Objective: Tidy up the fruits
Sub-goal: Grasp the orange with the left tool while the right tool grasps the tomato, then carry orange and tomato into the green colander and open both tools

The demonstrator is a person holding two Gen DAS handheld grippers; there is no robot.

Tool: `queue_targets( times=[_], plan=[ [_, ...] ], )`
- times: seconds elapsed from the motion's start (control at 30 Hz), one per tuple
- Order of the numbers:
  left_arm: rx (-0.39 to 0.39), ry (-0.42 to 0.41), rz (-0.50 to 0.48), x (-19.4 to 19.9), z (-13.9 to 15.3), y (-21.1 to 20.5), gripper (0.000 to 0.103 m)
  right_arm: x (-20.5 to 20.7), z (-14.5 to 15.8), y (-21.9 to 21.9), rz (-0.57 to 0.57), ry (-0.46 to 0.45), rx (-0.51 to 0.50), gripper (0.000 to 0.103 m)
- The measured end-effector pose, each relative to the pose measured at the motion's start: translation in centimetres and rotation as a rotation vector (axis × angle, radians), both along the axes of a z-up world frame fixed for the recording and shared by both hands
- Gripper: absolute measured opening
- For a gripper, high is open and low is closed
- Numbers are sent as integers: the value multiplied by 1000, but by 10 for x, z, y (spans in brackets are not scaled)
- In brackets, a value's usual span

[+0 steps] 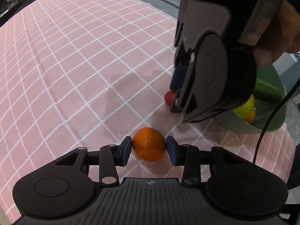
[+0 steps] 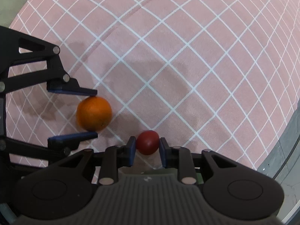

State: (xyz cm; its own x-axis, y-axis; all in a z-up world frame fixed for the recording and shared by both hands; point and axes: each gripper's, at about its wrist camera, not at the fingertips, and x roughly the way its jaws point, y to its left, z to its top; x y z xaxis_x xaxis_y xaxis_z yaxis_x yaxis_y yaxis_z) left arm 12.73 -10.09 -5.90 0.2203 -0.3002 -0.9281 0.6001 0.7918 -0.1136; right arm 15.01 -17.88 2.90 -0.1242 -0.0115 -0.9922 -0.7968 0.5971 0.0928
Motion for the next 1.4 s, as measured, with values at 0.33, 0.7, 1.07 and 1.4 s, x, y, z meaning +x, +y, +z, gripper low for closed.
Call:
queue_targets(
  times=[0.33, 0.7, 1.07, 1.4],
  plan=[
    [68, -46, 5, -12, 46, 7, 45, -3, 59, 2, 2, -52, 62, 22],
    [87, -135, 3, -37, 108, -25, 45, -31, 144, -46, -30, -144, 121, 22],
    [-48, -176, 182, -77, 126, -70, 45, -73, 173, -139, -211, -237, 239, 22],
    [-137, -179, 301, -104, 110, -90, 45, -121, 144, -199, -500, -268, 424, 22]
  ],
)
